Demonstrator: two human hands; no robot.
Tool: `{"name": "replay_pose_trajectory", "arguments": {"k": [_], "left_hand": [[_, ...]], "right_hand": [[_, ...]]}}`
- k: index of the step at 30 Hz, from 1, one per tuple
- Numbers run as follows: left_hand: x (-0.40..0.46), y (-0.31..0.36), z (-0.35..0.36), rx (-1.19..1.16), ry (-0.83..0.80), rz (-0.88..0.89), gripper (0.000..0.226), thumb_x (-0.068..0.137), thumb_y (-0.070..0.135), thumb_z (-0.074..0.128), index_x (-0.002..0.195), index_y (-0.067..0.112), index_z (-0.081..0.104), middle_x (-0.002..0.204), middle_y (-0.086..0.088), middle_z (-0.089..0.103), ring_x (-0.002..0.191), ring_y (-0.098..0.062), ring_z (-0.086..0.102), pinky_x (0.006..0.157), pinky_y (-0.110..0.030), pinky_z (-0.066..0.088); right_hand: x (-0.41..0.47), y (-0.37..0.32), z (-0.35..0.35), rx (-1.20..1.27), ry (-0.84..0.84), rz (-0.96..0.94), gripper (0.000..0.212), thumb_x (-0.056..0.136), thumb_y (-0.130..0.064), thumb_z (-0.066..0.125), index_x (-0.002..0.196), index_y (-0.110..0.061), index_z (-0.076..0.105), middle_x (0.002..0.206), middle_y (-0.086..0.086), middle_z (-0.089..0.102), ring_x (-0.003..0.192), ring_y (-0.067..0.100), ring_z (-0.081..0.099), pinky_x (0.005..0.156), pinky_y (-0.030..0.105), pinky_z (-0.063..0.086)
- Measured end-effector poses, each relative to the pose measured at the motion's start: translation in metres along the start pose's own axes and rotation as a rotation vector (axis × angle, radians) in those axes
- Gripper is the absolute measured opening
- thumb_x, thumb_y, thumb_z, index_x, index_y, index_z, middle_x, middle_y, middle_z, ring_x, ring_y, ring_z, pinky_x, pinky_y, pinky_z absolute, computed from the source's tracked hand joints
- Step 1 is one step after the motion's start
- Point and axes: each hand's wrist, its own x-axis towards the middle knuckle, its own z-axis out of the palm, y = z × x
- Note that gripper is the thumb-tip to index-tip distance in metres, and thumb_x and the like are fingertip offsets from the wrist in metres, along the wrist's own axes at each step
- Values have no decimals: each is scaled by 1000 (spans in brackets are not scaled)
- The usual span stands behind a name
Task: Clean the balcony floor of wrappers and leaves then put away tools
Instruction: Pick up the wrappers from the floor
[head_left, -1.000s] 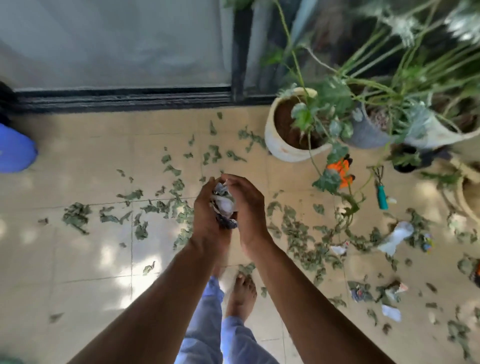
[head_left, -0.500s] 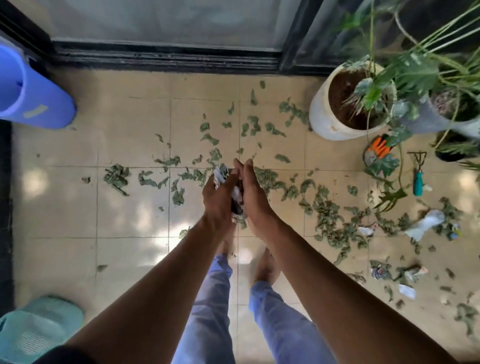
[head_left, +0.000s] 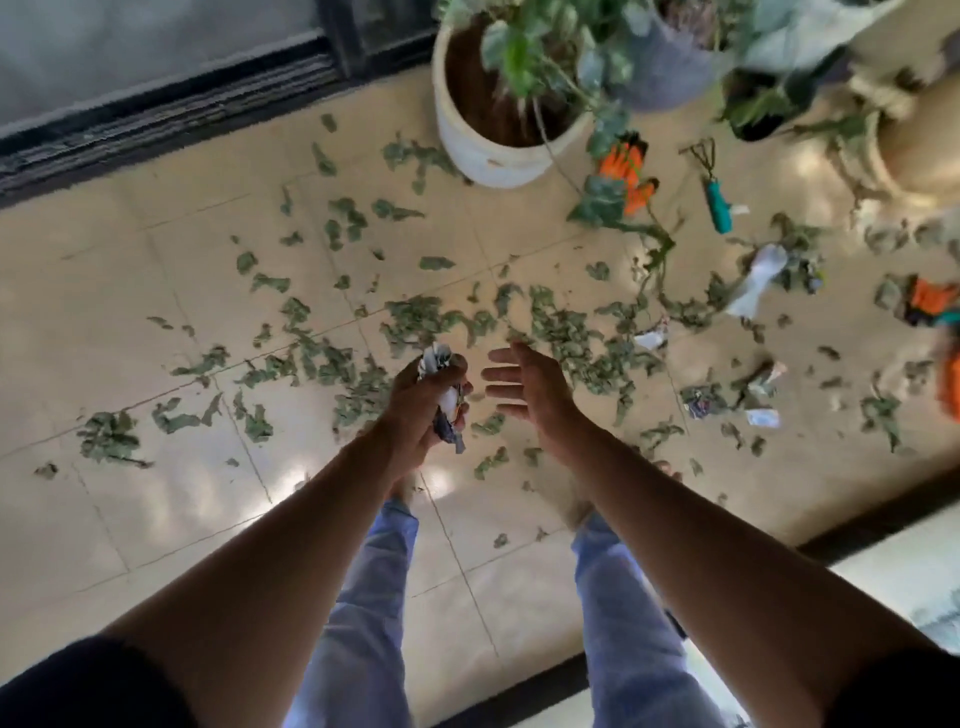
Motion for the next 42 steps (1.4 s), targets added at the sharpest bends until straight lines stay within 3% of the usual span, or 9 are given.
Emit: {"name": "replay_pose_trajectory", "arguments": {"k": [7,11,13,17,21,27,32,37,42], "left_hand": [[47,-77,131,236,100,-153,6,97,19,70,94,16,65,80,-10,65,60,-23,60,55,-24,49],[58,-124,214,275,79,-198,7,96,18,70,91,17,66,83,-10,66,71,-26,62,73,-36,46],[67,-143,256,293,82,-210,8,95,19,72,91,15,66,78,-10,65,67,-26,61,68,-33,49],[90,-179,334,294,10,-189,13,95,15,69,83,13,64,73,-9,62,55,-21,58,53,-26,47],[131,-214,373,365,-12,-150,9,93,19,73,91,15,65,77,-6,66,60,-19,59,57,-26,49],[234,-267,369,482,74,-182,36,88,25,79,115,8,63,81,-8,69,56,-20,62,51,-26,53],[287,-289,362,523,10,-198,11,95,21,71,89,14,66,80,-8,68,60,-22,60,53,-28,51],[286,-291,359,464,-16,-227,10,95,24,72,92,16,66,85,-7,69,70,-24,65,53,-25,52],[260,-272,366,407,-21,-325,14,94,24,72,90,13,66,82,-8,69,71,-25,66,54,-25,54]], "right_hand": [[33,69,-183,13,166,25,25,104,-33,56,87,-18,66,76,5,66,50,9,57,47,19,40],[43,112,-281,-162,353,-10,16,89,-33,63,85,-21,73,89,8,78,82,27,73,73,36,58],[46,126,-322,-260,414,11,21,87,-32,61,98,-22,77,102,5,78,99,28,71,88,34,57],[67,155,-381,-355,502,47,25,92,-28,53,105,-24,74,112,9,75,108,33,68,91,33,54],[108,186,-417,-379,478,21,20,89,-26,56,103,-29,69,108,-2,73,103,26,67,85,29,51],[208,229,-445,-549,550,-82,27,91,-22,62,117,-28,61,124,1,63,108,27,63,82,33,51],[264,256,-447,-681,565,-7,47,93,-26,66,135,-26,45,134,8,49,100,33,63,71,38,49],[266,260,-457,-670,609,74,15,98,-22,55,109,-22,65,109,10,70,100,34,66,70,32,40],[220,233,-461,-421,601,3,23,95,-38,64,94,-17,71,91,-1,73,90,23,66,67,27,34]]}}
